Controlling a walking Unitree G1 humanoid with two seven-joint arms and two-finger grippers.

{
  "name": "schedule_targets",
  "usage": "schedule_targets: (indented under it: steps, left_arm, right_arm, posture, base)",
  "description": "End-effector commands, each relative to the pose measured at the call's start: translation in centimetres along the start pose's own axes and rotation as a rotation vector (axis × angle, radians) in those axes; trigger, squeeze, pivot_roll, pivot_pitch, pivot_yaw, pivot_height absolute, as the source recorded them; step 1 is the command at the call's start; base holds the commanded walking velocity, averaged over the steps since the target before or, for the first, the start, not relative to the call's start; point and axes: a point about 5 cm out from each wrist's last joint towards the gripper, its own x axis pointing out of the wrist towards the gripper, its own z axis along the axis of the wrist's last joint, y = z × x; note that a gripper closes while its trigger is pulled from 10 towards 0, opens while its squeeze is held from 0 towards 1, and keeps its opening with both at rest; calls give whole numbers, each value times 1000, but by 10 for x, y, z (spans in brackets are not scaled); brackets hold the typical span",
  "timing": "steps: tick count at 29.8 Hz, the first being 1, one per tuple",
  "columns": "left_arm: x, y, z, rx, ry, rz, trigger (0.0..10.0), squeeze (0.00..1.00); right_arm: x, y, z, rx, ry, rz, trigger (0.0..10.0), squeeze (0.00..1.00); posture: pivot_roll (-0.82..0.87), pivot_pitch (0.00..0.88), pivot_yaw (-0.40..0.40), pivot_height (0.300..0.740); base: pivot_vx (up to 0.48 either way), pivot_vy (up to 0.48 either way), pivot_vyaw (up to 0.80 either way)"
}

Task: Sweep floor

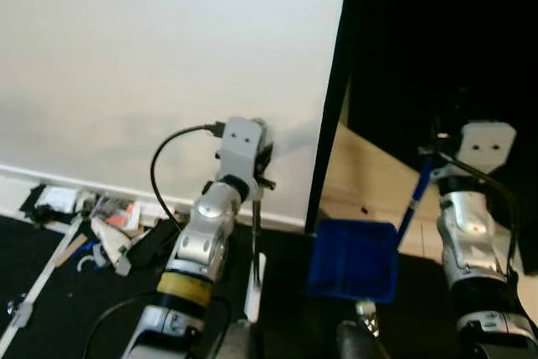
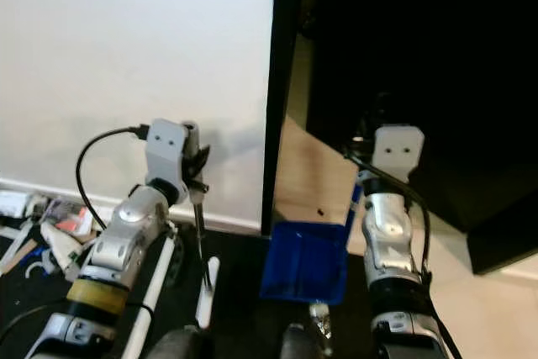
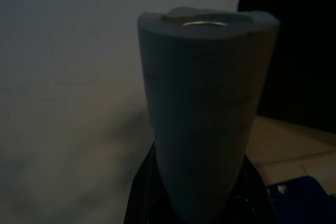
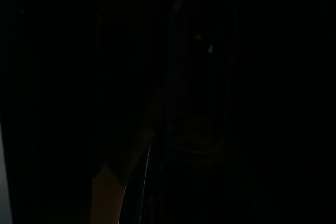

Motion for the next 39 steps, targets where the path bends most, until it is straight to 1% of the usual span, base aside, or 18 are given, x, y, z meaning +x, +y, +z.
schedule_targets:
  steps: [1,7,8,9,11,14,15,16,18,19,20,21,27,29,30,33,35,39]
  left_arm:
    - [-2,4,-2,4,5,15,10000,0]
    - [-4,4,-4,-1,14,2,10000,0]
    - [-5,4,-4,0,18,-1,10000,0]
    - [-6,3,-6,3,26,-7,10000,0]
    - [-6,4,-7,4,29,-7,10000,0]
    - [-7,4,-11,3,41,-4,10000,0]
    - [-7,3,-12,3,44,-4,10000,0]
    - [-7,3,-12,3,44,-4,10000,0]
    - [-8,2,-14,3,49,-7,10000,0]
    - [-8,1,-15,2,53,-9,10000,0]
    - [-8,1,-15,2,53,-9,10000,0]
    - [-8,1,-16,6,58,-12,10000,0]
    - [-9,2,-17,9,64,-13,10000,0]
    - [-10,3,-19,11,71,-13,10000,0]
    - [-11,3,-20,13,75,-13,10000,0]
    - [-12,3,-21,15,79,-15,10000,0]
    - [-12,3,-21,15,80,-15,10000,0]
    - [-19,5,-22,28,96,-23,10000,0]
  right_arm:
    - [1,4,3,15,-26,8,10000,0]
    - [0,3,1,9,-15,12,10000,0]
    - [-1,2,0,2,-7,16,10000,0]
    - [-3,-1,-3,-35,6,29,10000,0]
    - [-4,-3,-4,-52,8,37,10000,0]
    - [-7,-12,-6,-126,13,52,10000,0]
    - [-8,-17,-5,-140,13,45,10000,0]
    - [-8,-17,-5,-140,13,45,10000,0]
    - [-9,-29,-4,-170,14,26,10000,0]
    - [-11,-40,-3,-199,18,14,10000,0]
    - [-11,-40,-3,-199,18,14,10000,0]
    - [-13,-46,-2,-231,25,26,10000,0]
    - [-18,-55,0,-287,35,67,10000,0]
    - [-22,-59,-4,-337,56,98,10000,0]
    - [-24,-60,-7,-366,68,119,10000,0]
    - [-26,-57,-13,-409,77,155,10000,0]
    - [-27,-55,-15,-410,76,163,10000,0]
    - [-33,-38,-25,-471,56,235,10000,0]
  posture:
    - [92,87,14,740]
    - [95,90,15,740]
    - [95,90,16,740]
    - [95,90,16,740]
    - [95,96,17,740]
    - [88,106,20,740]
    - [88,106,20,740]
    - [88,106,20,740]
    - [84,112,22,740]
    - [80,114,24,740]
    - [80,114,24,740]
    - [81,118,26,740]
    - [78,125,29,740]
    - [77,133,32,740]
    - [77,133,32,740]
    - [82,143,35,740]
    - [88,153,40,740]
    - [127,201,63,740]
  base:
    - [0,0,0]
    - [0,0,0]
    - [0,0,0]
    - [0,0,0]
    - [0,0,0]
    - [0,0,0]
    - [0,0,0]
    - [0,0,0]
    - [0,0,0]
    - [0,0,0]
    - [0,0,0]
    - [0,0,0]
    - [0,0,0]
    - [0,0,0]
    - [0,0,0]
    - [0,0,0]
    - [0,0,0]
    - [0,0,0]
